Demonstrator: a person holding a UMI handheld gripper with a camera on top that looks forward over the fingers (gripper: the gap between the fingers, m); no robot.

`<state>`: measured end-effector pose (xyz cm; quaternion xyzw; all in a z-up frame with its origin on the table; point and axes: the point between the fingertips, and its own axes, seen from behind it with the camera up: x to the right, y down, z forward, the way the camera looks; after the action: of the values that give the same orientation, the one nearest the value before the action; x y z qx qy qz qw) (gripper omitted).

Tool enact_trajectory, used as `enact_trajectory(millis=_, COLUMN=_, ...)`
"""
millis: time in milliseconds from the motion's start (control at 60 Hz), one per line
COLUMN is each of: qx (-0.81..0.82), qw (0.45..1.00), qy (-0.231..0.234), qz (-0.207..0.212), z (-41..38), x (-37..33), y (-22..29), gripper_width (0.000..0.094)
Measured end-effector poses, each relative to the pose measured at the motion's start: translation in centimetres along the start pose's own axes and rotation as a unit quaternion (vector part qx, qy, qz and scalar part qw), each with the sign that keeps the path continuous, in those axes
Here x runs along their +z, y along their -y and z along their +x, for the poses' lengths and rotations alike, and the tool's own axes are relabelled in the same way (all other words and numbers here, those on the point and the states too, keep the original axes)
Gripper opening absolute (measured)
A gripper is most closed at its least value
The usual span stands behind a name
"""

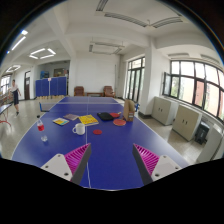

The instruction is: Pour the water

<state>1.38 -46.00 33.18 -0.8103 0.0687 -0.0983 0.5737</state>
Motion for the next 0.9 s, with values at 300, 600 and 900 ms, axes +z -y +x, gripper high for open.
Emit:
enact_trajectory(millis=300, qx=-0.030, qw=0.999, qy=-0.010, qz=-0.026, z=-3.3, x=0.8, y=-5.2, gripper_width=0.0855)
enact_trajectory(millis=600, qx=-0.081, qw=0.992, qy=0.066, qz=-0.069, z=-21.3, x=4.7, y=-15.4, gripper_width=0.0857)
enact_trajectory(millis=900, qx=-0.067, qw=0.984, qy=0.164, qz=-0.030, z=-49.3, x=16.7, y=-11.9, gripper_width=0.0851)
